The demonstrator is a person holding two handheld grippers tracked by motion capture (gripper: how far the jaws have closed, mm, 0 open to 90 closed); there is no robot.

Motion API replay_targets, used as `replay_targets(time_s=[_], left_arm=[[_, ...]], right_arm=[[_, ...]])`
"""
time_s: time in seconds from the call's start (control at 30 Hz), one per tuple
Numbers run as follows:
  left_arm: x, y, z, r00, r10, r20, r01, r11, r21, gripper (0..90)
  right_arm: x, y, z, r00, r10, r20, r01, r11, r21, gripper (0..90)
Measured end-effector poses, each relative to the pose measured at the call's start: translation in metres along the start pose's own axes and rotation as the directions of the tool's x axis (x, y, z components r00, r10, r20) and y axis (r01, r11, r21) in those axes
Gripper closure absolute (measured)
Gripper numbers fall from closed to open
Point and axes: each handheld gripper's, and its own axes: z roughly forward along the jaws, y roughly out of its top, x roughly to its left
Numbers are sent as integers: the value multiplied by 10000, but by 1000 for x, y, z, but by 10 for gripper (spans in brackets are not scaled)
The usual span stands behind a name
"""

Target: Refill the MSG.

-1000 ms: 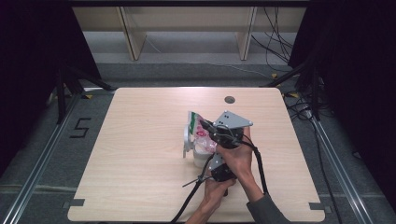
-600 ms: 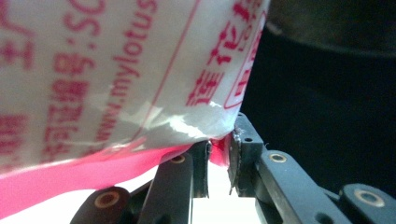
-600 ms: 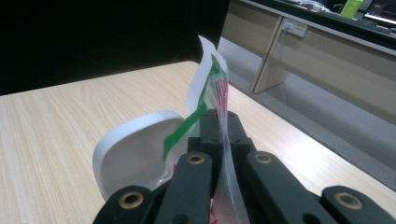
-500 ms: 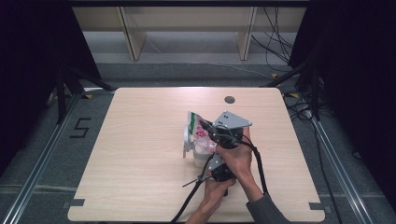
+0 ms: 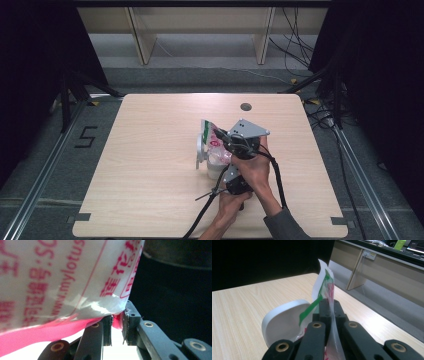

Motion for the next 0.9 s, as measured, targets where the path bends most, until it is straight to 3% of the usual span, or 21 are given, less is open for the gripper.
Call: replay_targets(time_s=[0.23,0.33,0.37,0.43,0.53,0.77,0.83,0.9], left_arm=[[0,0,0,10000,55,-43,-55,9999,96,794],[1,1,0,10000,-24,25,24,10000,-10,794],[1,0,0,9999,-70,80,71,9999,-72,794],[1,-1,1,9997,-106,203,110,9998,-184,794],[1,-1,1,9997,-94,234,99,9997,-223,794],[1,0,1,9999,-87,92,88,9999,-62,794],[0,1,0,10000,-85,21,85,9999,-62,794],[0,1,0,10000,-59,45,59,10000,-31,794]], right_arm=[[1,-1,2,9996,-198,182,200,9997,-114,900],[-1,0,0,9996,-226,149,228,9997,-103,900],[0,0,0,10000,-29,-64,28,10000,-77,900],[0,0,1,9997,-160,165,162,9998,-100,900],[1,0,1,9998,-164,81,164,9999,-14,900],[0,-1,2,9996,-218,188,219,9997,-102,900],[1,0,1,10000,-73,0,73,10000,31,900],[0,0,0,9996,-208,171,211,9996,-171,900]])
